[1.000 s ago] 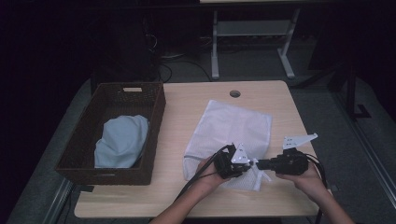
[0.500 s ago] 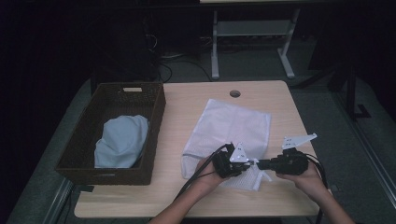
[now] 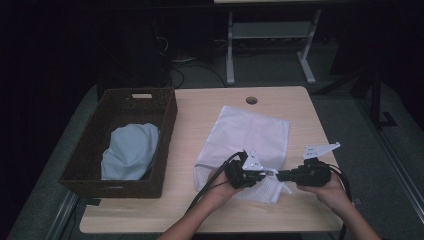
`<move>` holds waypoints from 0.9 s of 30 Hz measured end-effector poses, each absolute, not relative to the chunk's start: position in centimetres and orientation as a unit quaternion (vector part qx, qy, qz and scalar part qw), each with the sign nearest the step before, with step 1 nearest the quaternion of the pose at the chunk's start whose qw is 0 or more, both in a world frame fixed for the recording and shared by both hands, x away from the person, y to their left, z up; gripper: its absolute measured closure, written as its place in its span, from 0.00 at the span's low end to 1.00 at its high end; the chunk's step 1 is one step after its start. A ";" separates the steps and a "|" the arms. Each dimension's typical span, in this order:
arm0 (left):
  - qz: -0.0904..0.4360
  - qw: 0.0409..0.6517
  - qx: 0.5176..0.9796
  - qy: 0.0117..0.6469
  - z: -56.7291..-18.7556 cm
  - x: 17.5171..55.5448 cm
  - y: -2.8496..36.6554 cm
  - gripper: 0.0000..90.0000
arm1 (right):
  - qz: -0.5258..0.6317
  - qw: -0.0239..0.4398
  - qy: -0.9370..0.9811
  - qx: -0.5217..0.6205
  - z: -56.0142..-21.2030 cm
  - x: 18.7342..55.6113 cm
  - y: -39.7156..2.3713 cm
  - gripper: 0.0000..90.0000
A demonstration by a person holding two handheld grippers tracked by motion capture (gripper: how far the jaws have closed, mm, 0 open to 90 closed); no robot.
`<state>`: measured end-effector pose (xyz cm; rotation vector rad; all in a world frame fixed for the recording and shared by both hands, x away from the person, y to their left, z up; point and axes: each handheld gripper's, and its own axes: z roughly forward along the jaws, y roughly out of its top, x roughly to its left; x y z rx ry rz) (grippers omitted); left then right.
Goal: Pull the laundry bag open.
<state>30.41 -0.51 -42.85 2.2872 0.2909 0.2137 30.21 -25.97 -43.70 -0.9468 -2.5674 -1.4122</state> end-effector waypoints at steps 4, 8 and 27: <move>0.077 0.409 0.902 0.117 -42.9 30.5 -0.3 0.91 | -0.458 0.029 -0.834 -0.307 -43.7 30.2 -25.9 0.95; 0.073 0.413 0.900 0.118 -42.8 30.5 -0.3 0.91 | -0.458 0.028 -0.834 -0.306 -43.8 30.2 -25.9 0.95; 0.066 0.412 0.899 0.129 -42.8 30.8 0.5 0.91 | -0.451 0.021 -0.837 -0.309 -44.0 30.3 -26.1 0.95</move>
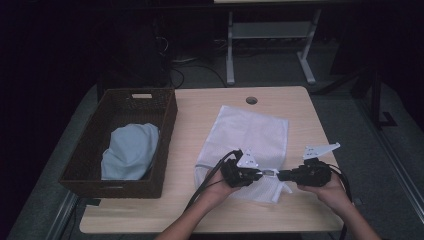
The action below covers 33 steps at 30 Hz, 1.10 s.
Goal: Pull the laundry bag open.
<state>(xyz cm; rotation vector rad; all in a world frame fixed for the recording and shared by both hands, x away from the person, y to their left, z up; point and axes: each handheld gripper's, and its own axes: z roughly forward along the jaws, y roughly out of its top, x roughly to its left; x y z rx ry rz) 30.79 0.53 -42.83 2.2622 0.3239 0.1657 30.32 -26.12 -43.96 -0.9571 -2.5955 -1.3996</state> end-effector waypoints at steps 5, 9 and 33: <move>0.065 0.412 0.899 0.132 -42.8 30.9 0.8 0.91 | -0.450 0.018 -0.837 -0.311 -44.0 30.3 -26.2 0.95; 0.063 0.411 0.900 0.131 -42.7 31.0 1.0 0.91 | -0.450 0.017 -0.837 -0.311 -44.0 30.4 -26.3 0.95; 0.050 0.411 0.898 0.146 -42.8 31.3 2.0 0.91 | -0.451 0.018 -0.839 -0.304 -44.0 30.4 -26.4 0.95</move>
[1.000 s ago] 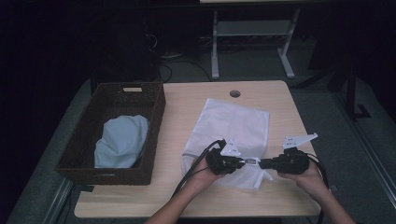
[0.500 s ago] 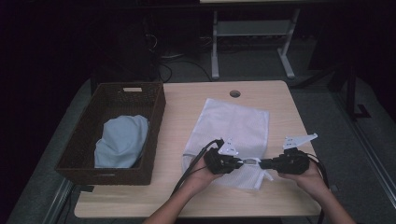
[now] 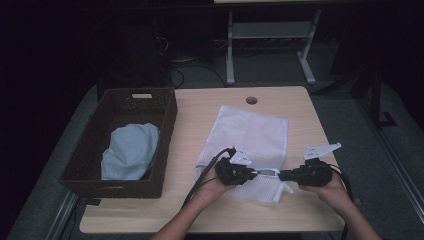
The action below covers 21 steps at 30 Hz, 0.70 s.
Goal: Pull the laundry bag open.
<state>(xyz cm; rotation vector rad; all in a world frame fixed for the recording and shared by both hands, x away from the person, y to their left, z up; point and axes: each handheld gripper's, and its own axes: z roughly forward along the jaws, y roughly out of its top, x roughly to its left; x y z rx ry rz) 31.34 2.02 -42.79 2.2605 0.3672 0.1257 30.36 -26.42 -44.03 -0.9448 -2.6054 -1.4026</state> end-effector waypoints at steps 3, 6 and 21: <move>0.049 0.413 0.897 0.150 -42.8 31.5 2.4 0.91 | -0.450 0.016 -0.838 -0.307 -44.0 30.4 -26.6 0.95; 0.049 0.414 0.896 0.151 -42.7 31.5 2.6 0.91 | -0.451 0.015 -0.838 -0.308 -44.0 30.4 -26.7 0.95; 0.048 0.414 0.895 0.159 -42.6 31.6 3.4 0.91 | -0.451 0.014 -0.838 -0.307 -44.0 30.4 -26.9 0.95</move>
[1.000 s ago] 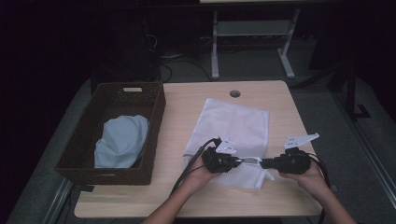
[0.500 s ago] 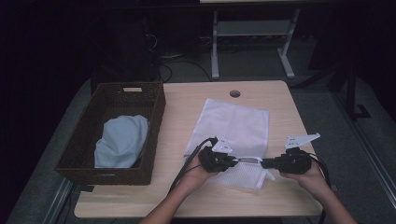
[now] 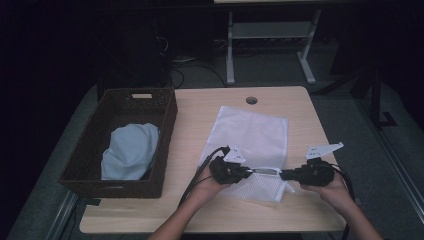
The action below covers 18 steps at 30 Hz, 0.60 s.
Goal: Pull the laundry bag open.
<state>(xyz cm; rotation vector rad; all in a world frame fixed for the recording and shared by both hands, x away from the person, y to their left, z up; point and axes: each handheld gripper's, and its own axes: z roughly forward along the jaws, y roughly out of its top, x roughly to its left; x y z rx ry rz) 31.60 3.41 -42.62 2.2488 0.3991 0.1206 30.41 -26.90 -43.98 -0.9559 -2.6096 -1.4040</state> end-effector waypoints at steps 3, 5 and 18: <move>0.045 0.414 0.895 0.160 -42.6 31.6 3.5 0.91 | -0.451 0.015 -0.838 -0.306 -44.0 30.4 -26.9 0.95; 0.048 0.412 0.895 0.161 -42.6 31.6 3.5 0.91 | -0.450 0.013 -0.839 -0.305 -44.0 30.4 -26.8 0.95; 0.046 0.413 0.893 0.171 -42.5 31.8 4.4 0.91 | -0.449 0.014 -0.839 -0.308 -44.0 30.4 -27.0 0.95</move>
